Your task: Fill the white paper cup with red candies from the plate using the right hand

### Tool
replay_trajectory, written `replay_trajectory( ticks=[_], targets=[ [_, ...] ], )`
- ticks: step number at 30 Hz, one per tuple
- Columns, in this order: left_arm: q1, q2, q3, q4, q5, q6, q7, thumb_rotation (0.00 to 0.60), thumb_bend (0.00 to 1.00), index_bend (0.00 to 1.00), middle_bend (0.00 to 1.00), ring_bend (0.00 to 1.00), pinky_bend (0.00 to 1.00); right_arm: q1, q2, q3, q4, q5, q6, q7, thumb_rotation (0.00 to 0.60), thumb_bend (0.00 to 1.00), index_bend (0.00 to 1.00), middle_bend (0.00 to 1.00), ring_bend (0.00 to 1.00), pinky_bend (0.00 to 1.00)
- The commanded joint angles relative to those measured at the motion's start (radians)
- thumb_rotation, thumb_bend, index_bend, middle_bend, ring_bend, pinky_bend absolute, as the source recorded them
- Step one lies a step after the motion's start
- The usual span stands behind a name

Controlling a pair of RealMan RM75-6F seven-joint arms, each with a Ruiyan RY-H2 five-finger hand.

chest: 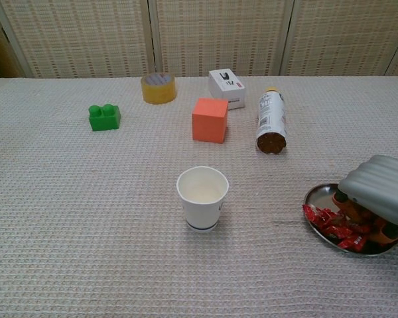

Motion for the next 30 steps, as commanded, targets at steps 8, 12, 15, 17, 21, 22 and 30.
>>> replay_trajectory(
  ticks=[8,12,15,17,21,22,30],
  targets=[
    [0.000,0.001,0.000,0.001,-0.001,-0.001,-0.004,0.600,0.47,0.00,0.00,0.00,0.08,0.004,-0.003,0.008,-0.002,-0.003,0.005,0.014,0.600,0.43,1.00,0.76,0.71,0.90],
    [-0.001,0.001,0.000,0.001,-0.001,-0.001,-0.003,0.600,0.47,0.00,0.00,0.00,0.08,0.005,0.007,0.010,-0.008,-0.009,0.008,0.031,0.600,0.44,1.00,0.76,0.71,0.90],
    [0.000,0.000,0.000,0.001,-0.001,-0.001,-0.001,0.600,0.47,0.00,0.00,0.00,0.08,0.004,0.024,0.020,-0.030,-0.019,0.020,0.059,0.600,0.44,1.00,0.76,0.71,0.90],
    [-0.001,0.000,0.000,0.002,-0.003,-0.002,0.000,0.600,0.47,0.00,0.00,0.00,0.08,0.005,0.038,0.030,-0.050,-0.023,0.028,0.082,0.600,0.44,1.00,0.76,0.71,0.90],
    [-0.003,-0.003,-0.001,0.002,-0.004,-0.005,0.004,0.600,0.47,0.00,0.00,0.00,0.08,0.010,0.075,0.050,-0.103,-0.037,0.045,0.108,0.600,0.44,1.00,0.76,0.71,0.90],
    [-0.003,-0.003,-0.001,0.002,-0.004,-0.005,0.006,0.600,0.47,0.00,0.00,0.00,0.08,0.012,0.084,0.055,-0.119,-0.040,0.048,0.112,0.600,0.44,1.00,0.76,0.71,0.90],
    [-0.004,-0.005,0.001,0.000,-0.003,-0.007,0.011,0.600,0.47,0.00,0.00,0.00,0.08,0.030,0.131,0.088,-0.230,-0.053,0.065,0.108,0.600,0.44,1.00,0.76,0.71,0.90]
  ],
)
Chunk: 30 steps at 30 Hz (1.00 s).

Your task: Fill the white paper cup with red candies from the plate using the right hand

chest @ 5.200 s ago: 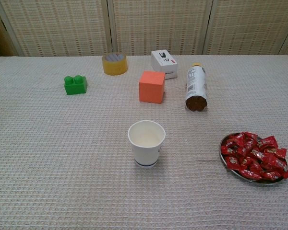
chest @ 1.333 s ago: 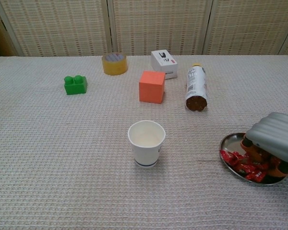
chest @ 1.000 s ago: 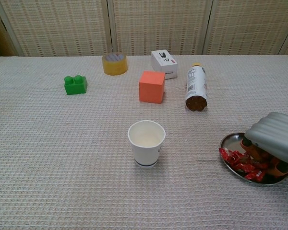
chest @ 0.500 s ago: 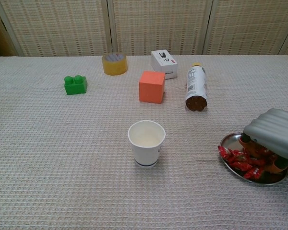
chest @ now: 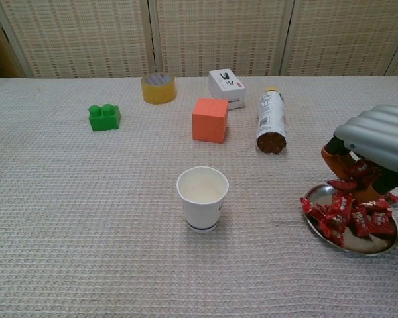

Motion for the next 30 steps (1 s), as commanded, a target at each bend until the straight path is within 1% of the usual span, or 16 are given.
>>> replay_trajectory(
  ticks=[1,4,5,6,9,13,18,22,30],
  targets=[
    [0.000,0.000,0.000,0.000,0.000,0.000,0.000,0.600,0.47,0.00,0.00,0.00,0.08,0.008,0.015,0.014,-0.027,-0.003,0.006,-0.004,0.600,0.44,1.00,0.76,0.71,0.90],
    [-0.001,-0.001,0.000,0.001,0.000,0.000,-0.001,0.600,0.47,0.00,0.00,0.00,0.08,0.027,0.023,0.040,-0.082,0.002,0.005,-0.017,0.600,0.44,1.00,0.76,0.71,0.90],
    [-0.001,0.000,0.000,0.000,0.000,-0.001,-0.003,0.600,0.47,0.00,0.00,0.00,0.08,0.044,0.019,0.061,-0.115,0.002,0.002,-0.029,0.600,0.44,1.00,0.76,0.71,0.90],
    [-0.001,0.002,0.000,0.000,0.001,-0.002,-0.008,0.600,0.47,0.00,0.00,0.00,0.08,0.067,0.010,0.085,-0.148,0.021,-0.009,-0.056,0.600,0.44,1.00,0.76,0.71,0.90],
    [-0.002,0.006,0.000,0.000,0.001,-0.002,-0.017,0.600,0.47,0.00,0.00,0.00,0.08,0.106,-0.013,0.117,-0.195,0.081,-0.025,-0.127,0.600,0.44,1.00,0.76,0.71,0.90],
    [-0.004,0.008,0.001,0.003,0.001,-0.007,-0.026,0.600,0.47,0.00,0.00,0.00,0.08,0.162,-0.062,0.152,-0.225,0.155,-0.030,-0.224,0.600,0.44,1.00,0.76,0.71,0.90],
    [-0.007,0.012,0.003,0.004,0.001,-0.015,-0.036,0.600,0.47,0.00,0.00,0.00,0.08,0.236,-0.143,0.184,-0.223,0.261,-0.015,-0.352,0.600,0.44,1.00,0.76,0.71,0.90],
    [-0.011,0.015,0.007,0.006,0.004,-0.024,-0.043,0.600,0.47,0.00,0.00,0.00,0.08,0.301,-0.217,0.201,-0.197,0.339,0.014,-0.452,0.600,0.44,1.00,0.76,0.71,0.90],
    [-0.015,0.021,0.007,0.009,0.004,-0.031,-0.065,0.600,0.47,0.00,0.00,0.00,0.08,0.395,-0.336,0.199,-0.118,0.453,0.092,-0.613,0.600,0.44,1.00,0.76,0.71,0.90]
  ],
)
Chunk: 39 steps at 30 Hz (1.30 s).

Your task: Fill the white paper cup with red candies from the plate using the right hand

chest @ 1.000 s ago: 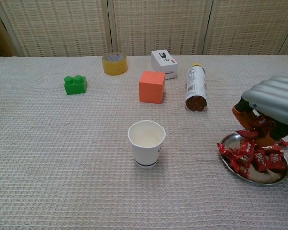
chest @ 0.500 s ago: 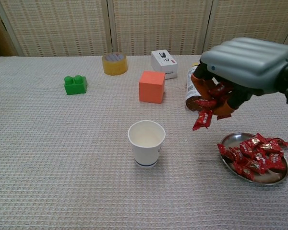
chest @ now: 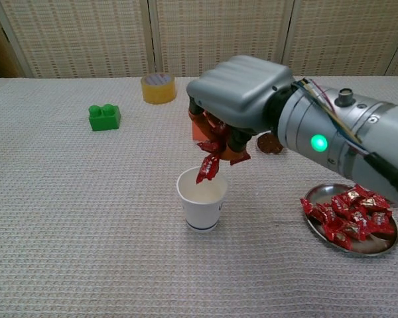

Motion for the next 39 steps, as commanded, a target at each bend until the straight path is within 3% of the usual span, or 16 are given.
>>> replay_trajectory(
  ticks=[1,30,39],
  targets=[
    [-0.001,0.003,0.001,0.002,0.001,-0.002,-0.008,0.600,0.47,0.00,0.00,0.00,0.08,0.045,-0.052,-0.003,0.040,0.043,0.041,-0.061,0.600,0.44,1.00,0.76,0.71,0.90],
    [-0.005,0.016,0.015,0.004,0.023,-0.002,-0.048,0.600,0.47,0.00,0.00,0.00,0.08,0.147,-0.179,-0.086,0.135,0.090,0.151,-0.175,0.600,0.44,1.00,0.76,0.71,0.90],
    [-0.005,0.020,0.017,0.005,0.024,-0.002,-0.061,0.600,0.47,0.00,0.00,0.00,0.08,0.153,-0.194,-0.095,0.152,0.095,0.160,-0.175,0.600,0.44,0.91,0.76,0.71,0.90]
  ],
)
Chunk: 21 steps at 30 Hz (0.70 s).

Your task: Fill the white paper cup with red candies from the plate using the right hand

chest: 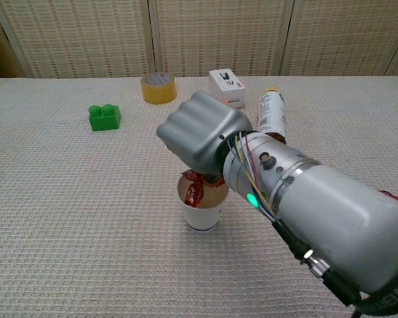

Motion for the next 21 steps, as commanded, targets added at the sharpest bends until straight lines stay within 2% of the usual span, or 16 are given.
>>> replay_trajectory(
  ticks=[1,10,21],
  targets=[
    [0.000,0.001,0.000,0.001,-0.001,0.000,-0.004,0.600,0.47,0.00,0.00,0.00,0.08,0.001,-0.001,-0.004,0.000,0.000,0.004,-0.003,0.600,0.44,0.88,0.76,0.70,0.90],
    [0.000,0.003,0.000,0.001,-0.001,0.000,-0.009,0.600,0.47,0.00,0.00,0.00,0.08,0.002,0.008,-0.010,-0.008,-0.004,0.015,-0.004,0.600,0.44,0.65,0.68,0.66,0.90],
    [-0.001,0.003,0.001,0.001,0.000,-0.001,-0.011,0.600,0.47,0.00,0.00,0.00,0.08,0.006,0.013,-0.006,-0.022,-0.010,0.021,0.004,0.600,0.44,0.54,0.64,0.63,0.90]
  ],
)
